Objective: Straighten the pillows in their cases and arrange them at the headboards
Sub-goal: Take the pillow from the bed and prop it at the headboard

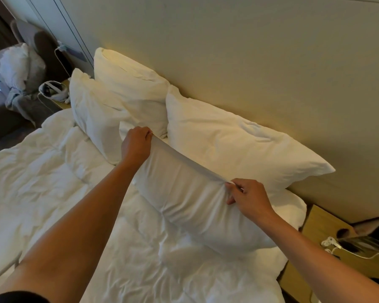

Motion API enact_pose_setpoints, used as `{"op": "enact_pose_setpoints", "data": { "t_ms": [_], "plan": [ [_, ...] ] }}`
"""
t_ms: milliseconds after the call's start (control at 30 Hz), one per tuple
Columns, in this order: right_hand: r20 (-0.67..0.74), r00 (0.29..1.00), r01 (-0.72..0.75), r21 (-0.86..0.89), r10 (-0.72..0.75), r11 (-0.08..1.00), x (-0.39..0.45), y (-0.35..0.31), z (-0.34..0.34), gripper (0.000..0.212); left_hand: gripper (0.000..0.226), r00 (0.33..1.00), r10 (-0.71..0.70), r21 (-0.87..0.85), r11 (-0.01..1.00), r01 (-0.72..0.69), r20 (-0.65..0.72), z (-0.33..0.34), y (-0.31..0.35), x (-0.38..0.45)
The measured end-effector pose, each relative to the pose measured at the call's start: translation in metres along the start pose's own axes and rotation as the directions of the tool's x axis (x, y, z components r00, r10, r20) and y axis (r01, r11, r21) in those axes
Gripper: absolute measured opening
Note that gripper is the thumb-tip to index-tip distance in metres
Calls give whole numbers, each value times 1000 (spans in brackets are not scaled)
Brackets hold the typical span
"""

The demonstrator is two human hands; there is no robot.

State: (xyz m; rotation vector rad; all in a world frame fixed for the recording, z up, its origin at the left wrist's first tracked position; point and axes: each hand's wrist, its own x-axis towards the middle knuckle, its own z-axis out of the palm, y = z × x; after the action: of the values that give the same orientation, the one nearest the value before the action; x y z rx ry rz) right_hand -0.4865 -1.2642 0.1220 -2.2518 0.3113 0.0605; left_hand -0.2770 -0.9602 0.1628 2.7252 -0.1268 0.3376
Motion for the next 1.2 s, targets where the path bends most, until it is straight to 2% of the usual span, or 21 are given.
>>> {"op": "enact_pose_setpoints", "data": {
  "t_ms": [100, 167, 267, 333, 400, 500, 533, 600, 667, 733, 800, 867, 933, 967, 1033, 1100, 1200],
  "plan": [
    [-36, 998, -58, 23, 58, 998, 29, 4, 12, 42, 24, 997, -79, -111, 991, 77, -11, 18, -1, 11],
    [-22, 996, -86, -16, 86, 996, 48, 8, 23, 42, 42, 974, -180, -146, 969, 200, 137, 43, -1, -3],
    [55, 996, -54, -197, 66, 979, 70, 7, 46, 41, 77, 836, -342, -105, 900, 422, 429, 89, -5, -51],
    [91, 996, 11, -373, 25, 928, 75, 7, 65, 41, 89, 747, -410, -92, 844, 528, 523, 113, -13, -88],
    [101, 994, 79, -526, -30, 847, 70, 6, 81, 37, 94, 705, -437, -116, 801, 588, 559, 129, -21, -117],
    [102, 980, 197, -633, -172, 749, 56, 3, 99, 22, 89, 740, -394, -198, 797, 570, 545, 138, -29, -135],
    [92, 968, 236, -650, -234, 723, 53, 4, 106, 25, 86, 756, -372, -235, 795, 559, 539, 138, -33, -136],
    [98, 951, 281, -665, -292, 692, 51, 4, 122, 55, 80, 770, -339, -302, 776, 554, 540, 135, -41, -137],
    [110, 951, 288, -650, -288, 703, 52, 1, 140, 82, 77, 774, -313, -357, 750, 557, 550, 130, -49, -141],
    [134, 958, 277, -645, -252, 712, 55, -2, 162, 94, 77, 775, -302, -422, 701, 575, 555, 127, -55, -150],
    [163, 962, 271, -670, -220, 691, 61, -4, 184, 96, 76, 760, -328, -469, 631, 618, 561, 123, -59, -161],
    [228, 955, 296, -705, -188, 645, 66, 2, 201, 84, 76, 736, -368, -476, 583, 659, 568, 122, -65, -173],
    [340, 923, 376, -706, -178, 601, 73, 14, 209, 59, 76, 709, -399, -463, 554, 692, 582, 120, -70, -188],
    [380, 906, 410, -673, -188, 616, 78, 18, 211, 45, 77, 695, -413, -463, 533, 709, 589, 118, -72, -197],
    [385, 902, 397, -560, -196, 727, 87, 15, 209, 23, 77, 676, -434, -472, 492, 732, 595, 112, -74, -213],
    [358, 911, 359, -448, -204, 819, 92, 0, 204, 22, 77, 668, -437, -481, 468, 741, 603, 105, -74, -228],
    [312, 900, 392, -281, -303, 876, 87, -25, 190, 19, 77, 682, -417, -501, 469, 727, 600, 92, -69, -241]
  ]
}}
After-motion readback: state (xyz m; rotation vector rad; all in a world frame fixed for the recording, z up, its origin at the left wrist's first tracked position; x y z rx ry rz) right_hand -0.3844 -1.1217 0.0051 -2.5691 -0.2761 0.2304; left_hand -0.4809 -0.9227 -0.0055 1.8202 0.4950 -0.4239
